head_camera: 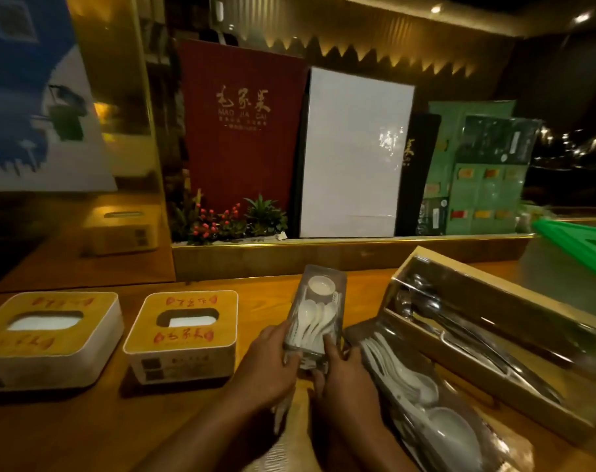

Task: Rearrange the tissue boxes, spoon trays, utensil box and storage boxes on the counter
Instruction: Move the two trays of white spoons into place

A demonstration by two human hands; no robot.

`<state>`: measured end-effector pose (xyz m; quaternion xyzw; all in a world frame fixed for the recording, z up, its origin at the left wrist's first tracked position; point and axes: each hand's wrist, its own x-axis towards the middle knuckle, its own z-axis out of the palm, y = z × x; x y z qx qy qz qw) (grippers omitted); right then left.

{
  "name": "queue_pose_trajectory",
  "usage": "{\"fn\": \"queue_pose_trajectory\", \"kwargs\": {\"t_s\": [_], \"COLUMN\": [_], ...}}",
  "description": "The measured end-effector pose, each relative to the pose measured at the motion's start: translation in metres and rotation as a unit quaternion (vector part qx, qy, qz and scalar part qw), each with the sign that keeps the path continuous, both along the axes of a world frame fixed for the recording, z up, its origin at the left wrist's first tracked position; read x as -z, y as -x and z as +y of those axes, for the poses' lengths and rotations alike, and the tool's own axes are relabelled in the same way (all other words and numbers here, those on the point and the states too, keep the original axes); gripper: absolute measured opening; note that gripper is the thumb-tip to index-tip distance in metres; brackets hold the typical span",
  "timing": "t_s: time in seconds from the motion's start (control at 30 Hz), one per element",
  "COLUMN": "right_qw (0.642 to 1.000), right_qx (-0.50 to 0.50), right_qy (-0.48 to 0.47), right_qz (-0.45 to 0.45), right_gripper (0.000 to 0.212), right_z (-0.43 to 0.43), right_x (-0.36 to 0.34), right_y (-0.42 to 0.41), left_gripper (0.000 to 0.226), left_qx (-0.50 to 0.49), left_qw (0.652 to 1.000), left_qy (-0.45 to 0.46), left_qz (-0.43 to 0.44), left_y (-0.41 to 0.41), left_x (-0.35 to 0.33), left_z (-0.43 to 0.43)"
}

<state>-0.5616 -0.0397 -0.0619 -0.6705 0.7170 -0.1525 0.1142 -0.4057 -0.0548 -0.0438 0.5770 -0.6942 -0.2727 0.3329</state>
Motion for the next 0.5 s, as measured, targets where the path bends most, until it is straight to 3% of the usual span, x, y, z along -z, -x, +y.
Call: {"fn": "queue_pose_trajectory", "kwargs": {"t_s": [0.1, 0.2, 0.5], "right_qw": [0.998, 0.994, 0.974], "right_qx": [-0.062, -0.098, -0.189], "right_qy": [0.003, 0.023, 0.064], "right_qz": [-0.024, -0.043, -0.106], "right_gripper": [0.064, 0.059, 0.061], "right_z": [-0.012, -0.017, -0.003], "right_x": [0.009, 0.015, 0.016], "right_y": [0.012, 0.023, 0.031], "left_gripper": [0.054, 0.052, 0.052], "left_qx": [-0.038, -0.075, -0.175], "left_qw": [0.994, 0.989, 0.978], "left_qy": [-0.064, -0.066, -0.043], "left_qz": [0.074, 0.111, 0.103], "left_y": [0.014, 0.019, 0.023], "left_x": [0.011, 0.013, 0.018], "left_z": [-0.003, 0.008, 0.059]}}
